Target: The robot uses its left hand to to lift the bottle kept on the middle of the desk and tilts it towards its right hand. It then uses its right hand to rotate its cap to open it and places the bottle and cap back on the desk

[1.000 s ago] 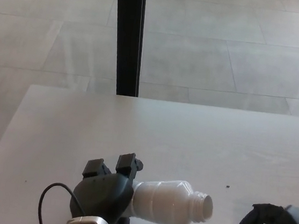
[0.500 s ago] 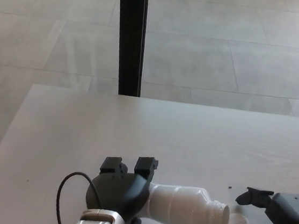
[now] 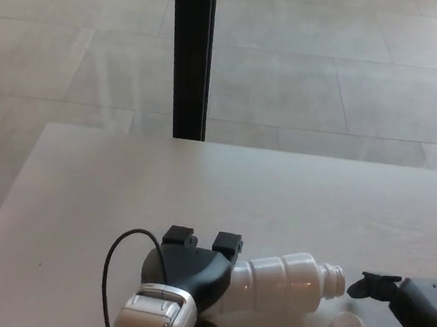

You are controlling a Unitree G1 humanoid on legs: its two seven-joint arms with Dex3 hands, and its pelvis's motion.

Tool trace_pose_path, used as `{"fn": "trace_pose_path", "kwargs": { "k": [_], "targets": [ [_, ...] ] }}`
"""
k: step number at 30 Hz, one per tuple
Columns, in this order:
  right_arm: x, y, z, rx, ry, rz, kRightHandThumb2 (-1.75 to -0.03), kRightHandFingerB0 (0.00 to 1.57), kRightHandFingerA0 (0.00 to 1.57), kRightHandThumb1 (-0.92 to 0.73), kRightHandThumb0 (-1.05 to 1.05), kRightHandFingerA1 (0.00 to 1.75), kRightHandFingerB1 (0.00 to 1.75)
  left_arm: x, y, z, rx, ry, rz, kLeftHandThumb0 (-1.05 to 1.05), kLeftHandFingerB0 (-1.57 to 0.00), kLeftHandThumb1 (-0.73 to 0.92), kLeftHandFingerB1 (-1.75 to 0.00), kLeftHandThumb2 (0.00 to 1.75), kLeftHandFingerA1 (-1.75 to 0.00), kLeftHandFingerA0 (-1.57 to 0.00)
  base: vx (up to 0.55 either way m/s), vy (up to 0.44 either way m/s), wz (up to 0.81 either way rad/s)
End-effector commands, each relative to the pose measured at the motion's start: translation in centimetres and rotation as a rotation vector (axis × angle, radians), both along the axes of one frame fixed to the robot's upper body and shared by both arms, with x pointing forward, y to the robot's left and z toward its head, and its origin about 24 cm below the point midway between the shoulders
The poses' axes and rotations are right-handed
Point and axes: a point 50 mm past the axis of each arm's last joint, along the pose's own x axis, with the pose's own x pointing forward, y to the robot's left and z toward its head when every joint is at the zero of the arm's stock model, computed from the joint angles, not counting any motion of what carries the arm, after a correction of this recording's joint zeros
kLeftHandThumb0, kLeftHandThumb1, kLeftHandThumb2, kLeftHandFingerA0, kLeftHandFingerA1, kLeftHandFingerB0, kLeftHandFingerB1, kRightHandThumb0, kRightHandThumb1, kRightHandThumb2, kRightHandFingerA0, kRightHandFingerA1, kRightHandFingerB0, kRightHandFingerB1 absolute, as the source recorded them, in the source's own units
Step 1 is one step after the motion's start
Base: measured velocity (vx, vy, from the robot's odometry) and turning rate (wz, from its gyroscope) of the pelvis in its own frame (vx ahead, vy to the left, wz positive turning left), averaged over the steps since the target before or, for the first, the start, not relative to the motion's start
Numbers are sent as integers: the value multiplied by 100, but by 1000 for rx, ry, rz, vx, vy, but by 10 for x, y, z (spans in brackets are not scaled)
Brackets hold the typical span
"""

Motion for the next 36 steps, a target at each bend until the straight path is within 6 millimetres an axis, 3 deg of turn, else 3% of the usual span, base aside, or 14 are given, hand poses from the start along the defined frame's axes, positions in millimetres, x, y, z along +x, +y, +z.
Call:
{"fn": "trace_pose_path", "kwargs": {
  "k": [1, 6, 12, 13, 14, 15, 18, 19, 20, 22, 28, 29, 30, 36],
  "targets": [
    [-23, -16, -29, -57, 57, -1, -64, 61, 53, -59, -40, 125, 53, 4, 28, -8, 306, 452, 70, -63, -69, 64, -55, 60, -65, -76, 0, 0, 0],
    [-25, -18, -29, -49, 41, -16, -65, 61, 52, -58, -39, 132, 54, 2, 25, -7, 217, 421, 88, -63, -70, 64, -57, 59, -70, -81, 0, 0, 0],
    [-27, -19, -28, -16, 35, -36, -60, 53, 45, -58, -43, 103, 53, -3, 25, -9, 181, 373, 98, -64, -56, 69, -53, 60, -64, -67, 0, 0, 0],
    [-27, -20, -29, -26, 10, -43, -56, 20, 3, -64, -68, 93, 46, -3, 26, -9, 173, 370, 106, -66, -52, 70, -52, 61, -65, -63, 0, 0, 0],
    [-27, -22, -30, -42, -28, -53, -56, 20, 3, -64, -68, 93, 46, -4, 27, -10, 162, 366, 117, -66, -52, 70, -52, 61, -65, -63, 0, 0, 0],
    [-27, -23, -30, -41, -32, -63, -91, 0, 0, -50, -84, 34, 33, -4, 27, -11, 170, 363, 116, -69, -51, 72, -53, 61, -71, -64, 0, 0, 0],
    [-28, -24, -30, -43, -38, -88, -94, 1, 0, -55, -92, 25, 21, -4, 28, -12, 174, 355, 112, -70, -50, 73, -53, 62, -68, -60, 0, 0, 0],
    [-29, -25, -29, -23, -57, -117, -99, 0, 0, -63, -105, 22, 8, -8, 28, -12, 49, 340, 174, -66, -35, 52, -56, 95, -65, -42, 0, 0, 0],
    [-29, -26, -28, -10, -53, -133, -102, 0, 0, -64, -105, 26, 10, -10, 29, -13, 2, 337, 185, -66, -37, 70, -45, 61, -58, -37, 0, 0, 0],
    [-30, -28, -25, 45, -91, -169, -83, 0, 0, -63, -98, 0, 3, -12, 30, -13, -107, 331, 248, -71, -30, 70, -41, 60, -57, -27, 0, 0, 0],
    [-32, -32, -14, 172, -160, -258, -70, 0, 0, -81, -99, 0, 0, -22, 35, -19, -345, 313, 375, -79, -22, 71, -38, 62, -72, -12, 0, 0, 0],
    [-32, -33, -12, 178, -166, -279, -66, 0, 0, -82, -100, 0, 0, -23, 36, -21, -366, 316, 389, -41, 0, 39, -48, 102, -60, -12, 0, 0, 0],
    [-32, -35, -9, 179, -179, -297, -68, 0, 0, -83, -104, 0, 0, -25, 38, -23, -389, 319, 402, -75, -14, 52, -51, 99, -56, 0, 0, 0, 0],
    [-35, -40, -1, 236, -199, -316, -68, 0, 0, -82, -102, 0, 0, -27, 44, -23, -527, 294, 438, -105, 0, 69, -8, 110, -29, 0, 0, 0, 0]
  ]
}}
